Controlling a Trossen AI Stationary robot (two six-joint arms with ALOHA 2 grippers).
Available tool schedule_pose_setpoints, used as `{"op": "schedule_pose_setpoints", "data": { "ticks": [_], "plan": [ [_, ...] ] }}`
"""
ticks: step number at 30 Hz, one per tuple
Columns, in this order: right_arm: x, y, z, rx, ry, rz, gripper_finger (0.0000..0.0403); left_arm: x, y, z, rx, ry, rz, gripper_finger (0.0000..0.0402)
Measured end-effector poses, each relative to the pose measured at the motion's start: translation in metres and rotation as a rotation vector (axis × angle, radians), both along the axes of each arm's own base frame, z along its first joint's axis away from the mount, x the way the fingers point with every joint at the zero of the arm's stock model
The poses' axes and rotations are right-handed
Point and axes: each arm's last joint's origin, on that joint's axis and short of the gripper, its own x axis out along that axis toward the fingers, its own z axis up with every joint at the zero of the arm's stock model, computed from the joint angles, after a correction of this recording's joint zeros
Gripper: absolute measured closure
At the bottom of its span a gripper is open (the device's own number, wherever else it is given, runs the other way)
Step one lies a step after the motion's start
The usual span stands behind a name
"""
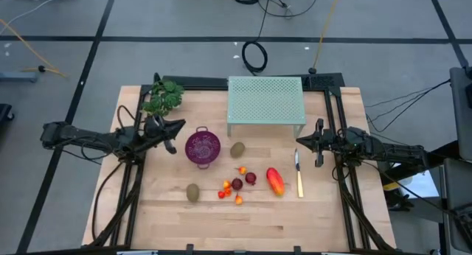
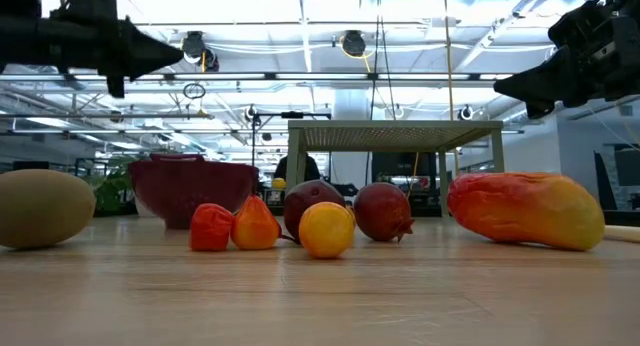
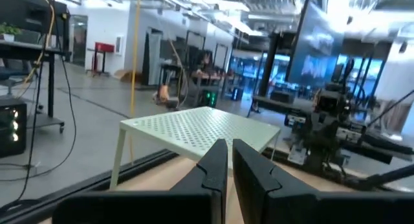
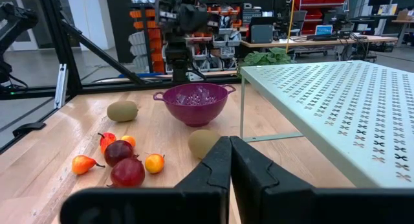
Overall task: Pick & Place Fruit
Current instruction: Put the dark red colander on the shelf
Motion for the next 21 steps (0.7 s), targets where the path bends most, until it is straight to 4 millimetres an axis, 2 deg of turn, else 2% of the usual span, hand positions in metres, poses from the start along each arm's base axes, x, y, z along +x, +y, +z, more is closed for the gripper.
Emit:
{"op": "schedule_pose_setpoints", "data": {
  "ticks": [6,11,16,21],
  "plan": [
    [0.000,0.000,0.000,0.000,0.000,-0.001,0.0403,0.011,-0.001,0.034,-0.065,0.258,-0.006,0.0378],
    [0.000,0.000,0.000,0.000,0.000,-0.001,0.0403,0.018,-0.002,0.060,-0.160,0.380,0.008,0.0378],
    [0.000,0.000,0.000,0.000,0.000,-0.001,0.0403,0.027,-0.002,0.073,-0.295,0.446,0.043,0.0378],
    [0.000,0.000,0.000,0.000,0.000,-0.002,0.0403,0.037,-0.004,0.072,-0.502,0.463,0.080,0.0378]
  ]
}}
